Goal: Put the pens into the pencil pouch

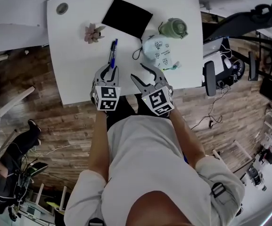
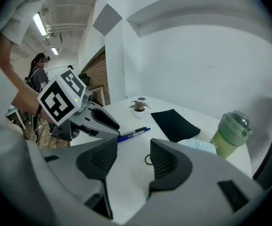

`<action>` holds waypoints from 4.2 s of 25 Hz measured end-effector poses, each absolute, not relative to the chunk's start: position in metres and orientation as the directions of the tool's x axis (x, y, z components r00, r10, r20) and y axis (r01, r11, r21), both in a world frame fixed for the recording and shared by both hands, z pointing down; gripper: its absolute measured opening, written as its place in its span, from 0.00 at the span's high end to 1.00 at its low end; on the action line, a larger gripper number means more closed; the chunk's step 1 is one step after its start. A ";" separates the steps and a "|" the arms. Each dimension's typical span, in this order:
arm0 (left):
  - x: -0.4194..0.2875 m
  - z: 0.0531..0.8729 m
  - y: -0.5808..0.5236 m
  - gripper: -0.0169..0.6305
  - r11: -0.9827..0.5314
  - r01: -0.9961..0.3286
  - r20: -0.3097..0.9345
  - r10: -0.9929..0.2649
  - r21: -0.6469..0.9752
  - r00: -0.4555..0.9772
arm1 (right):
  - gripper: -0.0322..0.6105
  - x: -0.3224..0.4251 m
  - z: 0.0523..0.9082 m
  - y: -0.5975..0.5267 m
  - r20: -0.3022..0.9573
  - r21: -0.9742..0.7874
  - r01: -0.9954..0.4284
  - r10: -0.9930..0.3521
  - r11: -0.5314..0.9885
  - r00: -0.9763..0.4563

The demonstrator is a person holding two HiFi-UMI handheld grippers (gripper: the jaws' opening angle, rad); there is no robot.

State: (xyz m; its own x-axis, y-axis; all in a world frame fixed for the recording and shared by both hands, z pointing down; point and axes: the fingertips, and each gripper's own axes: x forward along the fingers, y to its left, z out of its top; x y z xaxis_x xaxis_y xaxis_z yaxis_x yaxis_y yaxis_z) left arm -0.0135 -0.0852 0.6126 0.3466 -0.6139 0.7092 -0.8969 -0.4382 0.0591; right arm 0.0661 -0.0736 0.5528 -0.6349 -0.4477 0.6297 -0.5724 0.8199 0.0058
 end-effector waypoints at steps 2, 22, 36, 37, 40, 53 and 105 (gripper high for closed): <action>-0.014 0.620 -0.085 0.84 -0.432 -0.900 0.725 -0.599 0.063 0.338 | 0.61 0.068 0.556 -0.073 0.644 0.005 -0.571 -0.439 0.821 -0.627; -0.022 0.660 -0.081 0.80 -0.349 -0.933 0.793 -0.542 0.088 0.278 | 0.61 0.078 0.567 -0.068 0.655 0.002 -0.574 -0.435 0.819 -0.618; -0.016 0.662 -0.081 0.90 -0.407 -0.911 0.804 -0.520 0.064 0.288 | 0.62 0.124 0.567 -0.073 0.678 0.057 -0.623 -0.488 0.780 -0.550; -0.015 0.660 -0.080 0.90 -0.410 -0.910 0.802 -0.522 0.063 0.291 | 0.62 0.129 0.567 -0.074 0.679 0.063 -0.627 -0.494 0.776 -0.543; -0.008 0.650 -0.077 0.90 -0.419 -0.906 0.790 -0.534 0.065 0.303 | 0.63 0.145 0.569 -0.074 0.687 0.080 -0.638 -0.506 0.766 -0.521; 0.030 0.610 -0.042 0.90 -0.451 -0.889 0.761 -0.549 0.077 0.345 | 0.66 0.214 0.598 -0.073 0.750 0.230 -0.570 -0.517 0.789 -0.414; 0.046 0.600 -0.041 0.90 -0.756 -0.638 0.767 -0.322 0.144 0.554 | 0.93 0.107 0.558 -0.084 0.737 0.009 -0.684 -0.467 0.730 -0.489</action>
